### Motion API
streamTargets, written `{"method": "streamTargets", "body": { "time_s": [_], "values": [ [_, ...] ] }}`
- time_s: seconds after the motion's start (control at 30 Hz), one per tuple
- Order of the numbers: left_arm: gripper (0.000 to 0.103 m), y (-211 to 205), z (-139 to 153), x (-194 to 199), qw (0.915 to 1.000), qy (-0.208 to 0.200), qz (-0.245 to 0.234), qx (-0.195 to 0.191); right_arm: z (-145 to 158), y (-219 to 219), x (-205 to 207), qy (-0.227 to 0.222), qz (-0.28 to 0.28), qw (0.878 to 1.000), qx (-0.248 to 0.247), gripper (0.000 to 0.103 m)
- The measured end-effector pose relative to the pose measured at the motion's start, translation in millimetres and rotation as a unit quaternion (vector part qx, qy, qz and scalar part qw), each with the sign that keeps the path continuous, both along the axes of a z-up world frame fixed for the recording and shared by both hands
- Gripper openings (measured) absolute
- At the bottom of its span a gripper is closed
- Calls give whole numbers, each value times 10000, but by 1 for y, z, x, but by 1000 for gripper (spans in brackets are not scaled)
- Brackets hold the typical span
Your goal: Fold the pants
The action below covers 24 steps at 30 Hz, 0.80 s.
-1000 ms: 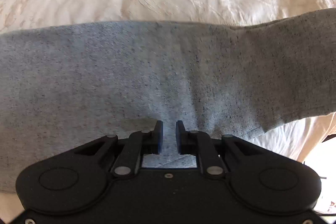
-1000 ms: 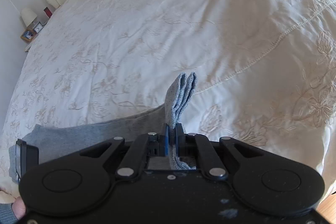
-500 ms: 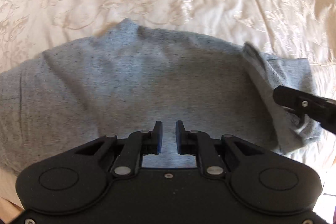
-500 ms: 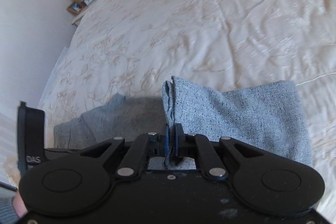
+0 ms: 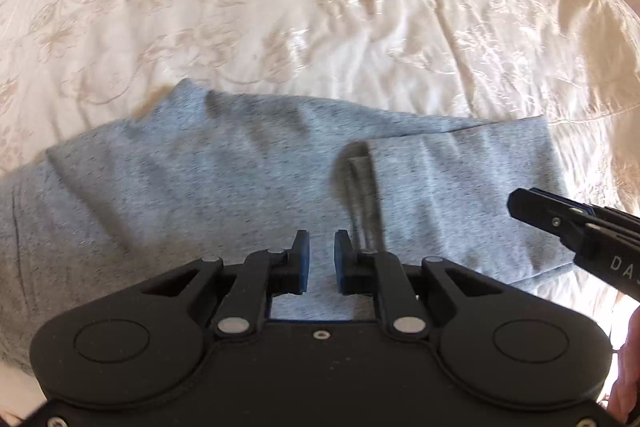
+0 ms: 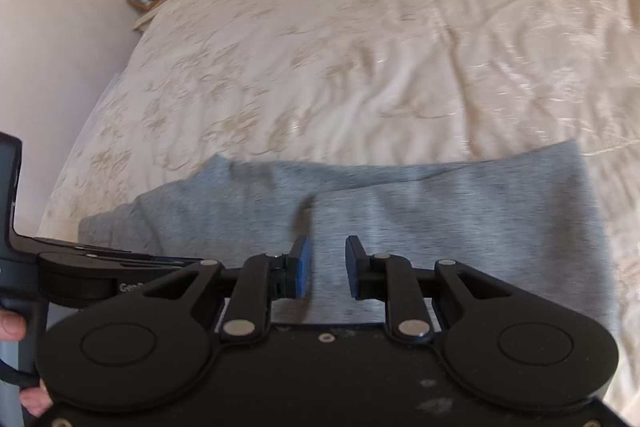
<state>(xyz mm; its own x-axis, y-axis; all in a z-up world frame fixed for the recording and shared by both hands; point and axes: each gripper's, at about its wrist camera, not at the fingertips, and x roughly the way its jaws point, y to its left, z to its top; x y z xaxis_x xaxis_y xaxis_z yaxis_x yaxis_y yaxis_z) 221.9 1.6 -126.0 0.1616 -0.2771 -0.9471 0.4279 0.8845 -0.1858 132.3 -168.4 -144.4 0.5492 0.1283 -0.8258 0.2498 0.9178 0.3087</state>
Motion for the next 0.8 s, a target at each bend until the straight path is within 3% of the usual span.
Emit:
{"method": "streamTargets", "body": {
  "time_s": [0.2,0.33,0.43,0.57,0.8],
  "values": [
    [20,-57,-2,-11,9996,94,-223,-146,4,-97,-49,200,-1129,9927,-366,24],
    [22,-85,-20,-24,9985,174,-476,211,-12,-144,-73,455,-1483,9877,-192,24],
    [22,-88,-44,-33,9968,370,-441,552,-39,-161,-80,795,-1289,9885,18,24],
    [28,-81,-51,-43,9970,276,-359,631,-75,-164,-87,1257,-920,9878,51,24],
    [28,-74,-32,-50,9965,179,37,820,-69,-165,-84,1234,-579,9907,32,24]
  ]
}}
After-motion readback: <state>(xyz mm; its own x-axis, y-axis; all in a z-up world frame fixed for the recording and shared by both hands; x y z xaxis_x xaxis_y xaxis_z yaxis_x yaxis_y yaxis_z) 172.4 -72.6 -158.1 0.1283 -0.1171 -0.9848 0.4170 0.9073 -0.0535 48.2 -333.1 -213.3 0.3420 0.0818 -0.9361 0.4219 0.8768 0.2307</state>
